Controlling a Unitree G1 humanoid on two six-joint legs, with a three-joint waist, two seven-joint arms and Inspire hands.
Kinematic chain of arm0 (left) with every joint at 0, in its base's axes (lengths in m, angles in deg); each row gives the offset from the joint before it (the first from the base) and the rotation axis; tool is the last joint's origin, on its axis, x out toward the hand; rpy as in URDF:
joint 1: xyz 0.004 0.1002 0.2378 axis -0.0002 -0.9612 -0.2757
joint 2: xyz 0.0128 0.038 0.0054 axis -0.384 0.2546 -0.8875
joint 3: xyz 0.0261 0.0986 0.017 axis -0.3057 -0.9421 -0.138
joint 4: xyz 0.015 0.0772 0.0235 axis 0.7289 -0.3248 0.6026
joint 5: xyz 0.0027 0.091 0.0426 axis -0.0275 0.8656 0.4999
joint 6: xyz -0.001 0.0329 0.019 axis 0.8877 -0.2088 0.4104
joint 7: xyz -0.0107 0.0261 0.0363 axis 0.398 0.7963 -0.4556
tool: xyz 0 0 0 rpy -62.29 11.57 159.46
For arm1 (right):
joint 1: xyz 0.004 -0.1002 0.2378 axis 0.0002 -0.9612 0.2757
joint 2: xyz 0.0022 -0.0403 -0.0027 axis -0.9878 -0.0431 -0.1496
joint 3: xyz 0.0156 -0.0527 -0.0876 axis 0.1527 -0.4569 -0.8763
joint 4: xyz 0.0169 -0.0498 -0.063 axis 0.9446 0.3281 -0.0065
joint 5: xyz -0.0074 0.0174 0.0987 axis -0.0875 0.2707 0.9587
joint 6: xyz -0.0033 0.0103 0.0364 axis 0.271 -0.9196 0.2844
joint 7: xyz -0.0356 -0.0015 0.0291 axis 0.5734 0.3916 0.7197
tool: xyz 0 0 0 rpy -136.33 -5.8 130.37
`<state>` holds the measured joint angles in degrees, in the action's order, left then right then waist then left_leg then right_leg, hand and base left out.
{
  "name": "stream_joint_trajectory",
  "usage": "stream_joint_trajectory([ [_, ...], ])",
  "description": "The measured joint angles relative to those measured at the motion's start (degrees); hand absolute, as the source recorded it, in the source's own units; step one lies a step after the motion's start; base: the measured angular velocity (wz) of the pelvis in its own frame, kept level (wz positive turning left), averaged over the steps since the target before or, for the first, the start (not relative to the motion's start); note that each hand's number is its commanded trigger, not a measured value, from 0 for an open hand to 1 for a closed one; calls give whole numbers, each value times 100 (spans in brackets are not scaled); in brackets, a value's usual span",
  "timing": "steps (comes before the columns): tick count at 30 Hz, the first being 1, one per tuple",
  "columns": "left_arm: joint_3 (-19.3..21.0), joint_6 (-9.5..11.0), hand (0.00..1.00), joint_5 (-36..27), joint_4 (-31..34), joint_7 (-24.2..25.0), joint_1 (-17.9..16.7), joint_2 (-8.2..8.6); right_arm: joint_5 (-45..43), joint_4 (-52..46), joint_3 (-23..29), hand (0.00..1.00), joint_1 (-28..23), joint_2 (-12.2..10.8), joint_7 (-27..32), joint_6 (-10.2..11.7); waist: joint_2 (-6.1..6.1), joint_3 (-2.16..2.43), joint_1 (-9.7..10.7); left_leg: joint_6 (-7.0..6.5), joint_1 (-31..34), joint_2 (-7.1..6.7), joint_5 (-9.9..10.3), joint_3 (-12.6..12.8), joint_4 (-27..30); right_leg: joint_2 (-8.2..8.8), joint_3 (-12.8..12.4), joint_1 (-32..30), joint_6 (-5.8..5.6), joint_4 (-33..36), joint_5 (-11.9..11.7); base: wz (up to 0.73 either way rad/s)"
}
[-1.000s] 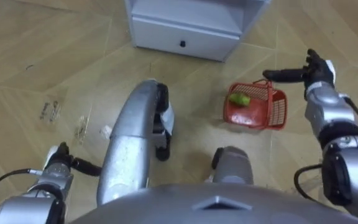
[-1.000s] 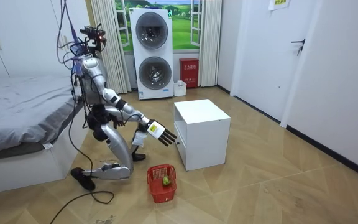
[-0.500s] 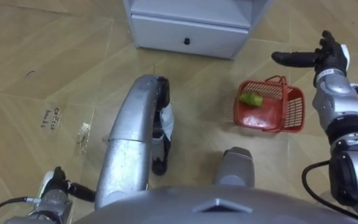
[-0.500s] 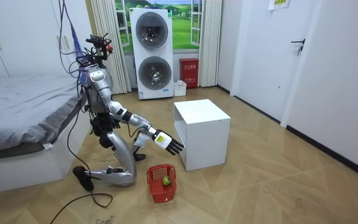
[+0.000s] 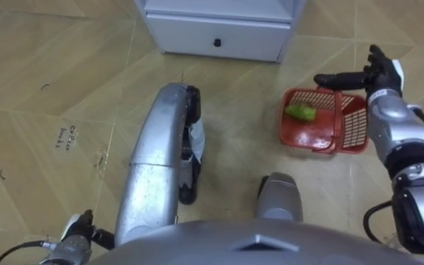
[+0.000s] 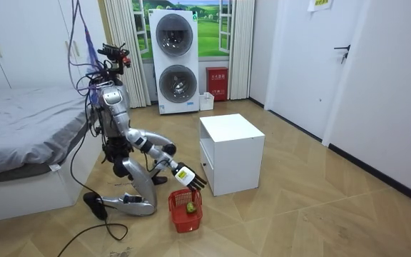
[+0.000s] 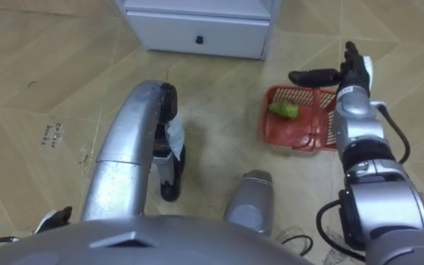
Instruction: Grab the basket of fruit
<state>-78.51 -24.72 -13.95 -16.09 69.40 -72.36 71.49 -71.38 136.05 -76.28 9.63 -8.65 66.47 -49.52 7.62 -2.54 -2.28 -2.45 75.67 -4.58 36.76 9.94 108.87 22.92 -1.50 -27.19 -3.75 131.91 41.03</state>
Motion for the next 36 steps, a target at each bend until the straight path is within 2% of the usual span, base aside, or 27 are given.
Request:
stream_joint_trajectory([
  [7, -241, 3, 0, -4, 17, 61, 4, -4, 168, 339, -40, 0, 4, 44, -193, 0, -101, -8, -144, 25, 61, 7, -13, 19, -29, 10, -22, -105, -14, 11, 7, 0],
  [10, -253, 3, 0, -6, 39, 69, -16, -2, 346, 472, -41, 0, 3, 63, -239, 0, -160, -23, -152, 29, 69, 5, -15, 20, -39, 15, -7, -108, -15, 10, 7, 0],
  [13, -259, 0, 0, -9, 54, 69, -16, -3, 412, 562, -113, 0, -1, 90, -268, -1, -218, -16, -171, 39, 70, 10, -20, 23, -49, 16, -7, -128, -15, 14, 7, 0],
  [17, -375, -5, 0, -11, 63, 85, -15, -4, 406, 615, -368, 0, -11, 93, -283, -5, -220, -16, -209, 78, 69, 43, -40, 25, -72, -3, -15, -177, -17, 35, 9, -3],
  [21, -554, -17, 0, -12, 59, 218, -15, -7, 377, 734, -603, 0, -14, 92, -340, -4, -272, -20, -245, 96, 74, 87, -50, 27, -78, -29, -17, -196, -16, 64, 9, 0],
  [32, -590, -38, 0, -13, 73, 307, -16, -17, 383, 862, -667, 2, -92, 98, -474, -5, -295, -12, -260, 113, 162, 106, -60, 28, -85, -46, -37, -315, -17, 76, 9, 0],
  [33, -616, -39, 0, -15, 73, 307, -15, -15, 399, 883, -687, 61, -92, 98, -479, -5, -298, -11, -259, 116, 166, 106, -62, 27, -88, -48, -36, -318, -17, 76, 9, 0],
  [34, -662, -39, 0, -17, 73, 307, -15, -13, 404, 916, -716, 77, -92, 97, -485, -5, -300, -11, -261, 119, 166, 106, -63, 27, -92, -49, -32, -318, -17, 75, 9, 0],
  [35, -697, -40, 0, -19, 74, 307, -15, -11, 404, 932, -722, 100, -92, 96, -487, -6, -302, -12, -263, 121, 167, 106, -64, 27, -93, -50, -31, -319, -17, 75, 9, 0],
  [36, -709, -51, 0, -20, 74, 307, -16, 5, 410, 975, -727, 100, -93, 96, -486, -7, -311, -11, -265, 123, 169, 106, -65, 24, -94, -53, -29, -320, -17, 75, 9, 0],
])
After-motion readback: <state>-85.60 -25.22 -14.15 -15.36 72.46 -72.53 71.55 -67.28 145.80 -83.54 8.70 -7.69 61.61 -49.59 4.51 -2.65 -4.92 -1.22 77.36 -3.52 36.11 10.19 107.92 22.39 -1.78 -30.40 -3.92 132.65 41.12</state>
